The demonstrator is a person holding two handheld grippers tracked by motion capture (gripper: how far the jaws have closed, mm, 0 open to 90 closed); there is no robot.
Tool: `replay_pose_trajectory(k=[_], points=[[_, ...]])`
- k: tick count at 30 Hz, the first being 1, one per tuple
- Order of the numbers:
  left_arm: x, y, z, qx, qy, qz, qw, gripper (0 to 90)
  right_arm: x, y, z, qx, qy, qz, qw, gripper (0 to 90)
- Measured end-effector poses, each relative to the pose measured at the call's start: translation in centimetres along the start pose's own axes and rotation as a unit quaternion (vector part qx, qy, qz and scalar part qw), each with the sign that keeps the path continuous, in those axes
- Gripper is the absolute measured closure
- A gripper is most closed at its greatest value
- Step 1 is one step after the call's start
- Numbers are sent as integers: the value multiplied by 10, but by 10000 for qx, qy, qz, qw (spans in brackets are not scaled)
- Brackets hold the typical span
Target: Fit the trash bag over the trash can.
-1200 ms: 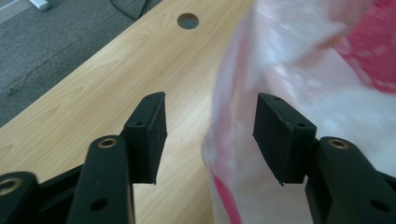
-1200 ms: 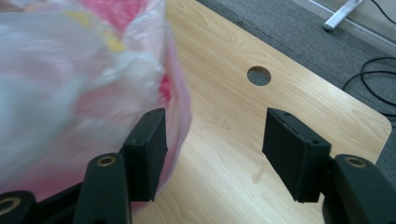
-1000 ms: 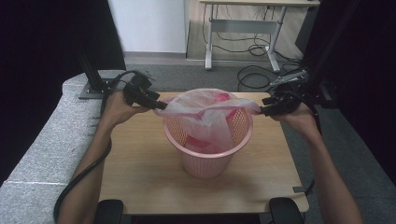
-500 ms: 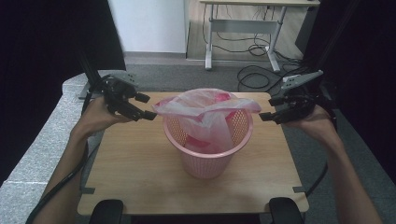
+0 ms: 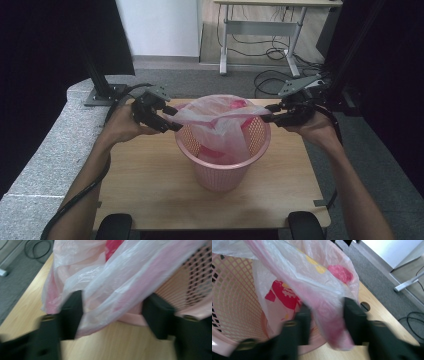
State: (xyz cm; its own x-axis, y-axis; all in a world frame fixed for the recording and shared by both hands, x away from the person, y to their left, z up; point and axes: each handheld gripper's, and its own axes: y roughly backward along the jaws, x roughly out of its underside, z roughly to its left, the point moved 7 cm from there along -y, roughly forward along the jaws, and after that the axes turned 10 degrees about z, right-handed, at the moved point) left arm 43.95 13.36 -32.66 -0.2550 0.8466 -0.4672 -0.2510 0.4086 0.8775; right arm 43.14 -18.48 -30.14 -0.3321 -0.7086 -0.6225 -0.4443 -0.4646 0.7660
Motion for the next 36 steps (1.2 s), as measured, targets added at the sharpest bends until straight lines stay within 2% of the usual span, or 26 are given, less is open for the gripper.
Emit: replay_pose_trajectory(k=[2, 4, 6, 10, 15, 19, 22, 25, 28, 32, 36], points=[[0, 0, -2, -41, -57, 101, 9999, 717, 1, 2, 3, -12, 58, 4, 10000, 810], [0, 5, -5, -22, -75, -9, 10000, 823, 4, 5, 8, -118, 116, 37, 9999, 856], [2, 12, -10, 51, -85, -110, 9999, 864, 9, 8, 13, -205, 139, 90, 9997, 872], [14, 16, -23, 239, -196, -105, 9995, 873, 24, 11, 23, -402, 166, 226, 9988, 879], [31, 8, -33, 479, -248, -90, 9985, 874, 46, 3, 33, -619, 122, 492, 9968, 879], [42, 0, -38, 696, -275, -144, 9971, 877, 59, -2, 37, -763, 29, 544, 9956, 880], [44, -6, -42, 790, -325, -162, 9962, 878, 67, -3, 40, -897, -54, 553, 9944, 882], [45, -17, -46, 848, -357, -120, 9957, 880, 77, -13, 47, -961, -14, 772, 9924, 882], [46, -27, -48, 848, -364, -68, 9957, 882, 80, -20, 53, -1099, -65, 704, 9914, 881], [45, -44, -54, 834, -468, 56, 9954, 887, 76, -22, 58, -1245, -135, 525, 9907, 873], [42, -53, -59, 917, -461, -133, 9946, 890, 77, -24, 60, -1342, -222, 392, 9899, 879]])
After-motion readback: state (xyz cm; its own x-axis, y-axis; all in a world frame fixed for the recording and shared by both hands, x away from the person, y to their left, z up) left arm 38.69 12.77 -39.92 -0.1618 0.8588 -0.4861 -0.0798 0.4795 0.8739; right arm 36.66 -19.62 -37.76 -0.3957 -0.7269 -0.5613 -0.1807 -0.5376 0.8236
